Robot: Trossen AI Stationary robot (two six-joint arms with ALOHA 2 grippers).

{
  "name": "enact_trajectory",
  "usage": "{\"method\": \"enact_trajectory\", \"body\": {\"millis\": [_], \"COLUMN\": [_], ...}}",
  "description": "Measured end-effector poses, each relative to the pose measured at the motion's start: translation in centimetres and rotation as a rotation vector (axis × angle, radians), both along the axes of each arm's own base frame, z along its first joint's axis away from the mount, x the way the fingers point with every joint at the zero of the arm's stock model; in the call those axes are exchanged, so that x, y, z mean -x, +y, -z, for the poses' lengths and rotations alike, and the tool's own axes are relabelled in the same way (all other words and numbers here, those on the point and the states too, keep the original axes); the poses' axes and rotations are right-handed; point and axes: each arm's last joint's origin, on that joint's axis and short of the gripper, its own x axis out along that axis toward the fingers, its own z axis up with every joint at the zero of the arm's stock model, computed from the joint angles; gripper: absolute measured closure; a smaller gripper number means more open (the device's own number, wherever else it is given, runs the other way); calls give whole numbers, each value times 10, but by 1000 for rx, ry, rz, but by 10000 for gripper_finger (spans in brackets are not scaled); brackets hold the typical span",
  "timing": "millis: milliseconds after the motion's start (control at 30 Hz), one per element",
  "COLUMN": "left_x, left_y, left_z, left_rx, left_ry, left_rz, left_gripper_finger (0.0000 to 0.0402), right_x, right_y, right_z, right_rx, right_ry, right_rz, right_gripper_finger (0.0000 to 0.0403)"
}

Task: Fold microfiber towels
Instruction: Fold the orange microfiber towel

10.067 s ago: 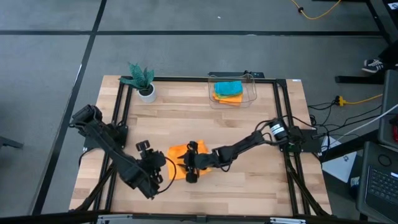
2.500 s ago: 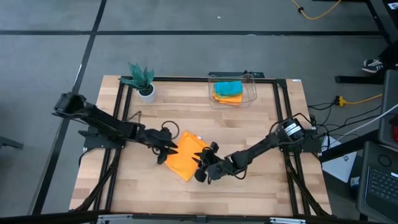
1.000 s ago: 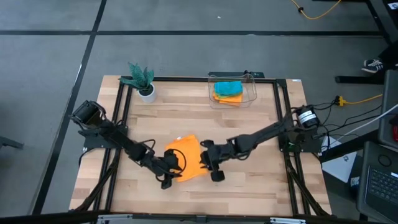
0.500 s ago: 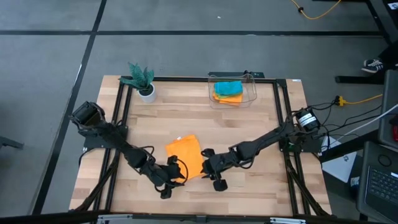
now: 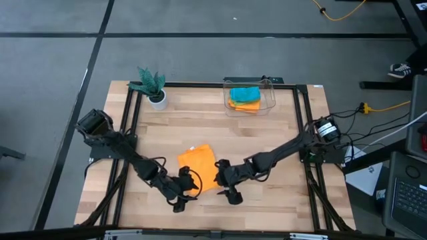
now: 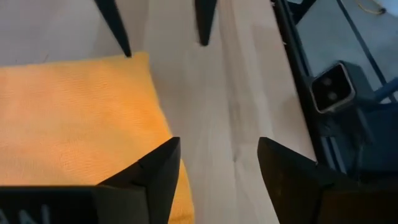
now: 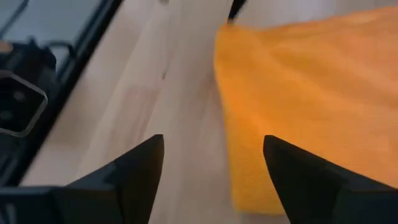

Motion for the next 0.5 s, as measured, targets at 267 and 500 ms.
{"method": "enact_trajectory", "body": {"millis": [267, 500], "left_x": [1, -3], "left_y": [-7, -10], "left_z": [15, 38], "left_rx": [-77, -109], "left_ry": [6, 43], "left_rz": [-1, -12], "left_gripper_finger": [190, 179], "right_x": [-4, -4], "right_y": [2, 0], "right_z": [30, 31], "right_rx": [89, 123], "right_ry": [33, 30], "right_rz": [-26, 4], "right_gripper_finger": [122, 122]}}
